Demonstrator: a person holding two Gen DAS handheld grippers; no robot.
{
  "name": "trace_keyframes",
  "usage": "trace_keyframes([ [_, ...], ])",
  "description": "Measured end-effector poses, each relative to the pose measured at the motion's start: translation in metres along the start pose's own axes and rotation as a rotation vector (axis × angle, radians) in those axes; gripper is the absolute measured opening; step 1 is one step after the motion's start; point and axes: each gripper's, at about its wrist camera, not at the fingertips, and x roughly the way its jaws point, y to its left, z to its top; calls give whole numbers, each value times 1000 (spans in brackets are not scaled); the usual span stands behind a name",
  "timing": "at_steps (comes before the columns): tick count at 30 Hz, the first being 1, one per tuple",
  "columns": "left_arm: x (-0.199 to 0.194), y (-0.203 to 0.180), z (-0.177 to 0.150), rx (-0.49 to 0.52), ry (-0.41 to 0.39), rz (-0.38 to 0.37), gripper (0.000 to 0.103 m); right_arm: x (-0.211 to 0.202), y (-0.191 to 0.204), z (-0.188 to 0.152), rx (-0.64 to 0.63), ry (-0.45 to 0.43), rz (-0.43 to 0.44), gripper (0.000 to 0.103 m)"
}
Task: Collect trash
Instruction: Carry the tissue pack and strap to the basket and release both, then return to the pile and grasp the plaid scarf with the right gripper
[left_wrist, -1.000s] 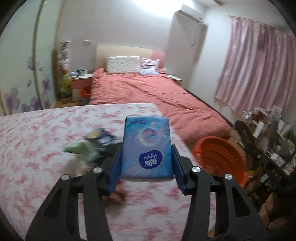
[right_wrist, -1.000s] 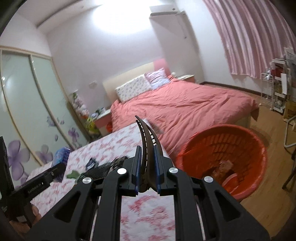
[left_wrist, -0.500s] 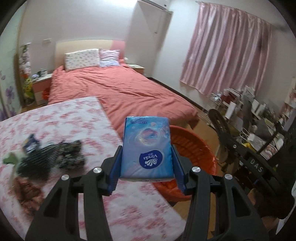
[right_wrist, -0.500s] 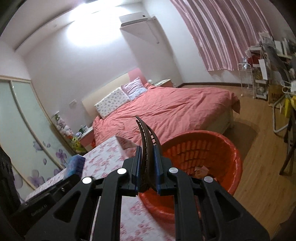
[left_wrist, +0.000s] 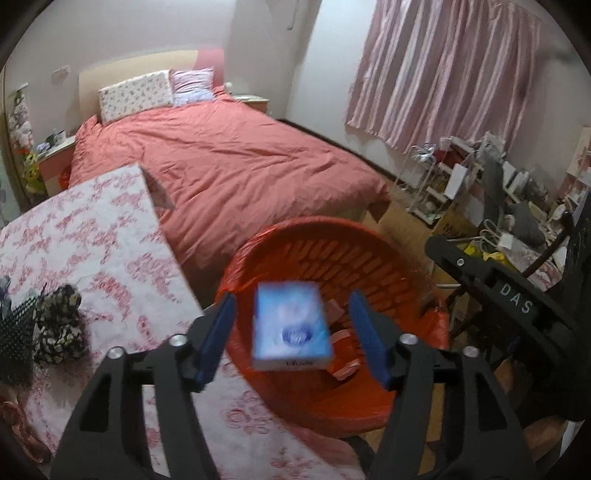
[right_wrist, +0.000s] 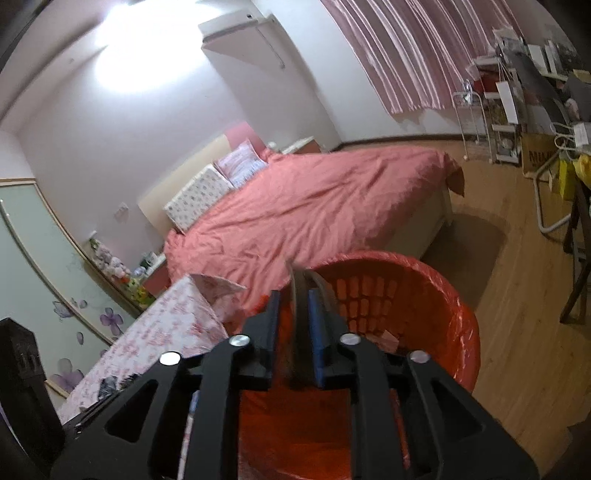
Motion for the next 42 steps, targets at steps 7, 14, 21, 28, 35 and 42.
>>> trace_keyframes([
  [7,-13,33,-10,-17,-6,101,68,-9,11,-9,-15,14,-40,33],
  [14,-62,59,-28,-23,-59,197,71,-21,36,-9,-63,7,-31,40],
  [21,-112,99,-51,-71,-97,299,73,-30,72,-26,-135,39,11,40],
  [28,-155,160,-82,-184,-112,407,73,-31,115,-56,-235,104,61,40],
  [35,-186,221,-114,-302,-107,497,74,-26,155,-90,-328,179,120,45],
  [42,-206,260,-138,-361,-99,564,75,-14,208,-137,-440,280,197,45],
])
